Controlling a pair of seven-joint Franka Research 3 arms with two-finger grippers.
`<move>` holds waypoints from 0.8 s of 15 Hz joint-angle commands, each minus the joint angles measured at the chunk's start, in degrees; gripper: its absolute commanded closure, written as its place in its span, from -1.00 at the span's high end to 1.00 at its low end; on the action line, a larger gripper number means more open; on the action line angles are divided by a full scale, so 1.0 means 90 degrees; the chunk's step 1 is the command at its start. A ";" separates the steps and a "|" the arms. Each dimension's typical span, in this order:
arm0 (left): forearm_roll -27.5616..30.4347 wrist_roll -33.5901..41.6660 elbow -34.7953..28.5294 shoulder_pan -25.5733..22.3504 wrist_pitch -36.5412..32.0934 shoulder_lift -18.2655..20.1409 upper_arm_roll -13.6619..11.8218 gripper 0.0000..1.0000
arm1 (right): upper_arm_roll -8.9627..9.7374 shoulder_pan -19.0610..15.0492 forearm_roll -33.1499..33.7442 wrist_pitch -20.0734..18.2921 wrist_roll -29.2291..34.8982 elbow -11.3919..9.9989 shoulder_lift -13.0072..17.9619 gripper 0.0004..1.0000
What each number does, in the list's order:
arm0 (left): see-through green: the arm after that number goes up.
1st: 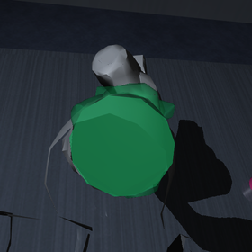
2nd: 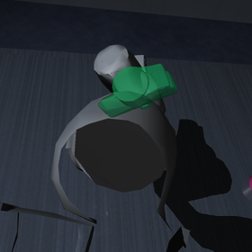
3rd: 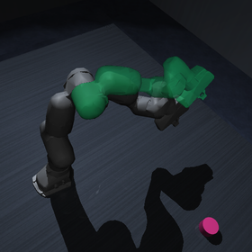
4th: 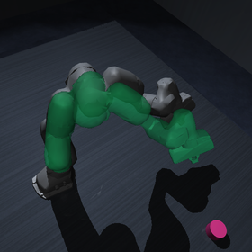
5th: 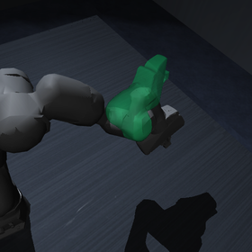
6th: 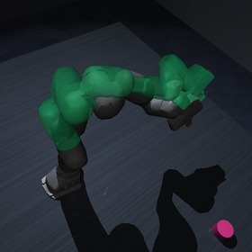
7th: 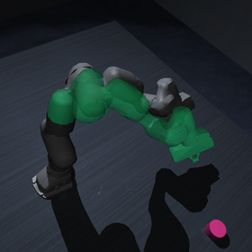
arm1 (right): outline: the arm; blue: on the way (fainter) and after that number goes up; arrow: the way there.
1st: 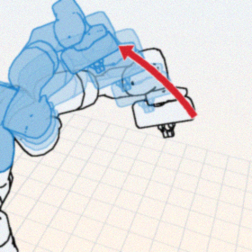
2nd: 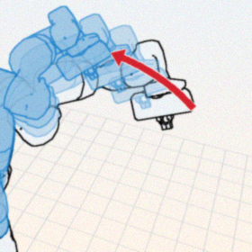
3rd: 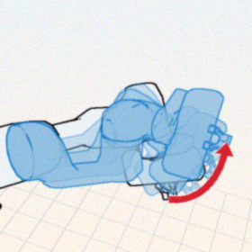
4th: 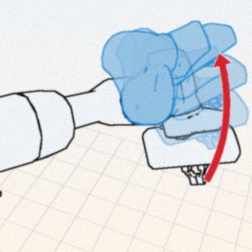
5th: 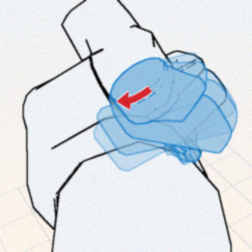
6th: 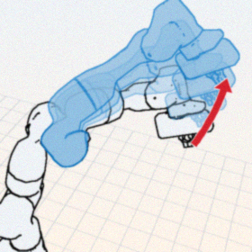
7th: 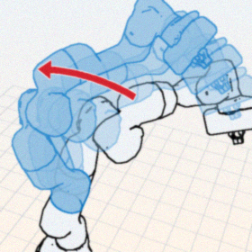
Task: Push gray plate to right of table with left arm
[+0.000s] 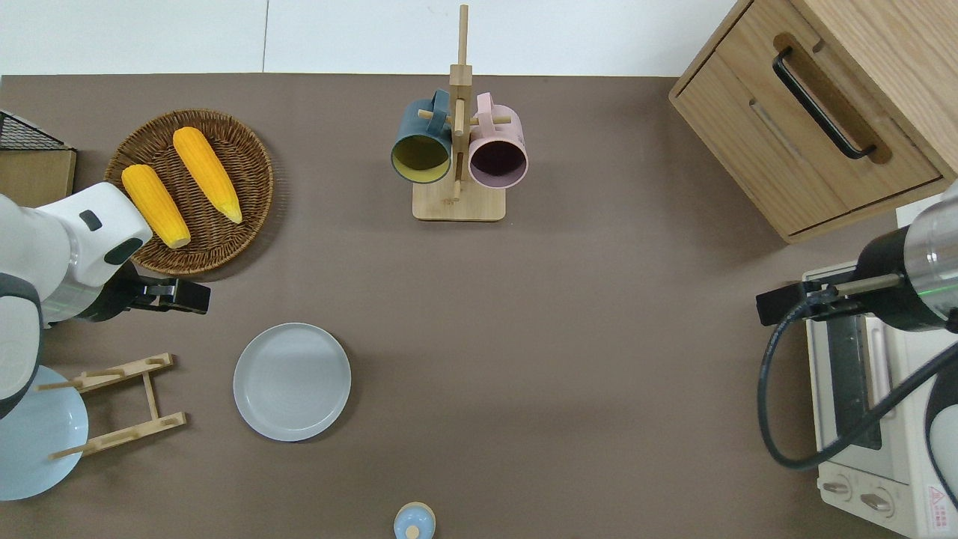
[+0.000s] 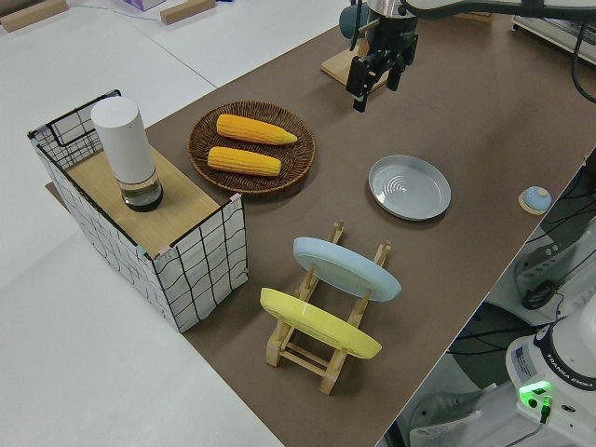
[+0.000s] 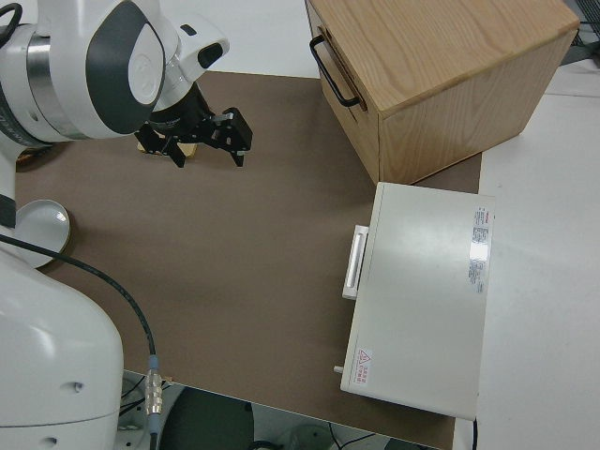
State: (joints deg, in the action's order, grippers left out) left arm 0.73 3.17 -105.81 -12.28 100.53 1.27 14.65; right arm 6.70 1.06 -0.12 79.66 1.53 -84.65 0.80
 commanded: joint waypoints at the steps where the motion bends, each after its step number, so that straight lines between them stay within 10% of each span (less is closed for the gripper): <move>1: 0.0122 -0.0058 0.0038 -0.0012 -0.0194 -0.0023 -0.0016 1.00 | 0.0086 -0.0128 -0.0065 -0.0092 0.0006 0.0051 0.0019 0.97; 12: 0.0007 -0.0107 -0.0215 -0.0110 -0.0292 0.0112 -0.0026 1.00 | 0.0086 -0.0128 -0.0065 -0.0092 0.0006 0.0051 0.0019 0.97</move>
State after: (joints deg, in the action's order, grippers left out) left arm 1.12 3.06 -106.29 -12.55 98.56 1.17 14.35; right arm 6.70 1.06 -0.12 79.66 1.53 -84.65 0.80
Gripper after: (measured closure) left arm 0.000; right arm 0.013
